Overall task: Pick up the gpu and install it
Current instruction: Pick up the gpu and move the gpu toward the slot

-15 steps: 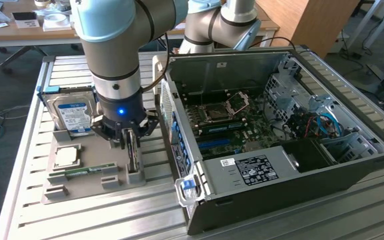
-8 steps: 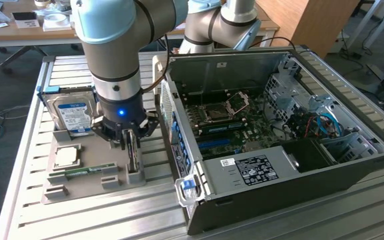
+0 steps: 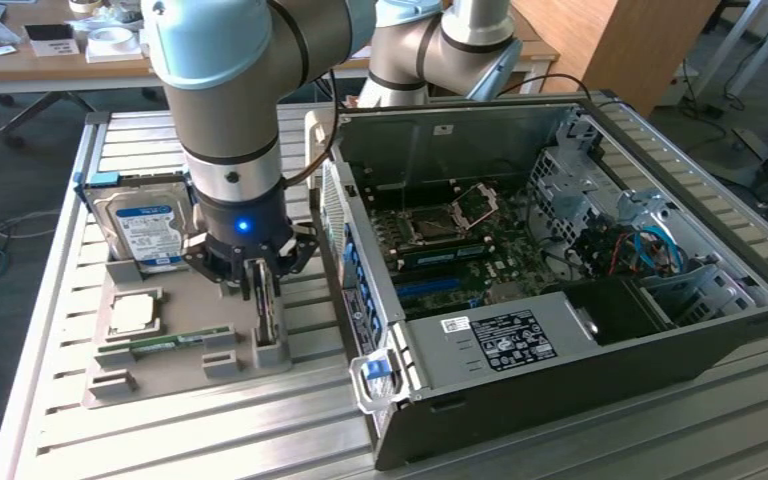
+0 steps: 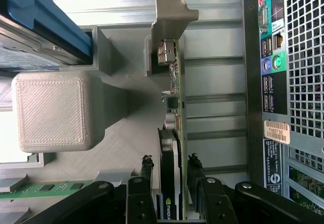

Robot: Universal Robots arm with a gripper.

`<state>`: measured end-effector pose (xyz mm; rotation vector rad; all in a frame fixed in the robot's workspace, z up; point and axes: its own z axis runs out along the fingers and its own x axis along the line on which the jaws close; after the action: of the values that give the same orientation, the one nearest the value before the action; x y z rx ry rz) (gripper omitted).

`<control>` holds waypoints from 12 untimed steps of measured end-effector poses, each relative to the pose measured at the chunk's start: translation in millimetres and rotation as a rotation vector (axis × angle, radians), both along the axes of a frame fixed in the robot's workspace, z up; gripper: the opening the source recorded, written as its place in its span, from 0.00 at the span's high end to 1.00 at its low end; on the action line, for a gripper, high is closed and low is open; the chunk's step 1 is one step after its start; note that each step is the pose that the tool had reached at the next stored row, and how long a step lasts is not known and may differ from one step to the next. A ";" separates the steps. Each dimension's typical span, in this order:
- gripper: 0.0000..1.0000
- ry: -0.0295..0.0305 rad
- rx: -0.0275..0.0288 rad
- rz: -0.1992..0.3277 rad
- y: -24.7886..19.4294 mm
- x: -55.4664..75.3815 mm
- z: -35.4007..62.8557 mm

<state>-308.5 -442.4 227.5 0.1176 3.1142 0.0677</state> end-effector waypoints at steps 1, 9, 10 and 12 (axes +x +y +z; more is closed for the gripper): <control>0.58 0.0000 0.0000 0.000 0.0 0.0 0.0; 0.73 0.0000 -0.0001 0.000 0.0 0.0 0.0; 0.73 0.0000 -0.0001 0.000 0.0 0.0 0.0; 0.73 0.0000 0.0000 0.000 0.0 0.0 0.0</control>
<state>-308.5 -442.4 227.5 0.1176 3.1142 0.0676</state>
